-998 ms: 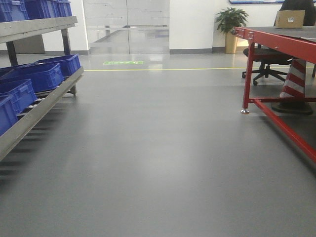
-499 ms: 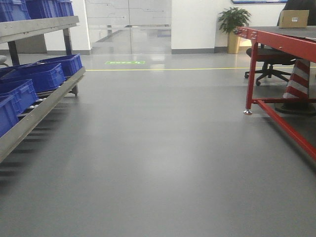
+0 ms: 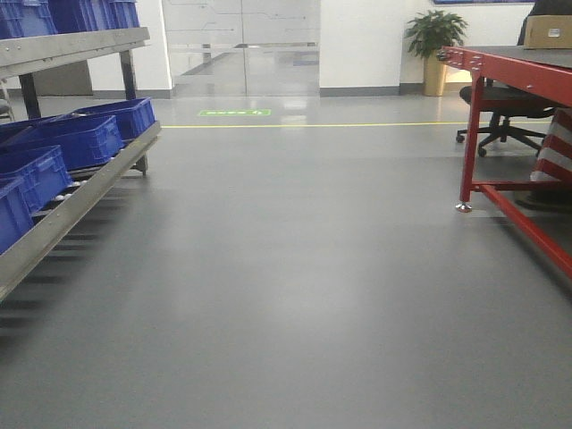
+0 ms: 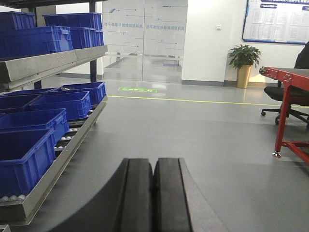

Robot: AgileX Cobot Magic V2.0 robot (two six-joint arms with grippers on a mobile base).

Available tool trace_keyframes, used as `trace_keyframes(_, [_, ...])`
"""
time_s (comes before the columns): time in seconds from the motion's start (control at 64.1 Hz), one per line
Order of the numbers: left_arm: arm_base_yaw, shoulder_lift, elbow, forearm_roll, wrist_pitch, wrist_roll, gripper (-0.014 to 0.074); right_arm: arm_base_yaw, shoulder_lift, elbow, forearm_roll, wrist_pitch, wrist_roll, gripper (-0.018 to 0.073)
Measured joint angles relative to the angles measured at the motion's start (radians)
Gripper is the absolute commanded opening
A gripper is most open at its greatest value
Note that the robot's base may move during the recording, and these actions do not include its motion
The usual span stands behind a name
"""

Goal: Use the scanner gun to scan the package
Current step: 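Drive the base forward along the aisle past the blue crates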

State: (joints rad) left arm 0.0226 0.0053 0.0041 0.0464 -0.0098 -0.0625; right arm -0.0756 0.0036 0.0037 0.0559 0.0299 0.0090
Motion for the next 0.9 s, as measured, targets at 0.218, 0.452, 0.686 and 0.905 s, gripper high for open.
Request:
trace_keyframes(0.218, [0.0, 0.0, 0.0, 0.0, 0.0, 0.0, -0.0111, 0.0, 0.0, 0.0, 0.0, 0.0, 0.0, -0.0165])
trace_keyframes(0.452, [0.0, 0.0, 0.0, 0.0, 0.0, 0.0, -0.0111, 0.0, 0.0, 0.0, 0.0, 0.0, 0.0, -0.0165])
trace_keyframes(0.686, [0.0, 0.0, 0.0, 0.0, 0.0, 0.0, -0.0111, 0.0, 0.0, 0.0, 0.0, 0.0, 0.0, -0.0165])
trace_keyframes(0.905, [0.0, 0.0, 0.0, 0.0, 0.0, 0.0, -0.0111, 0.0, 0.0, 0.0, 0.0, 0.0, 0.0, -0.0165])
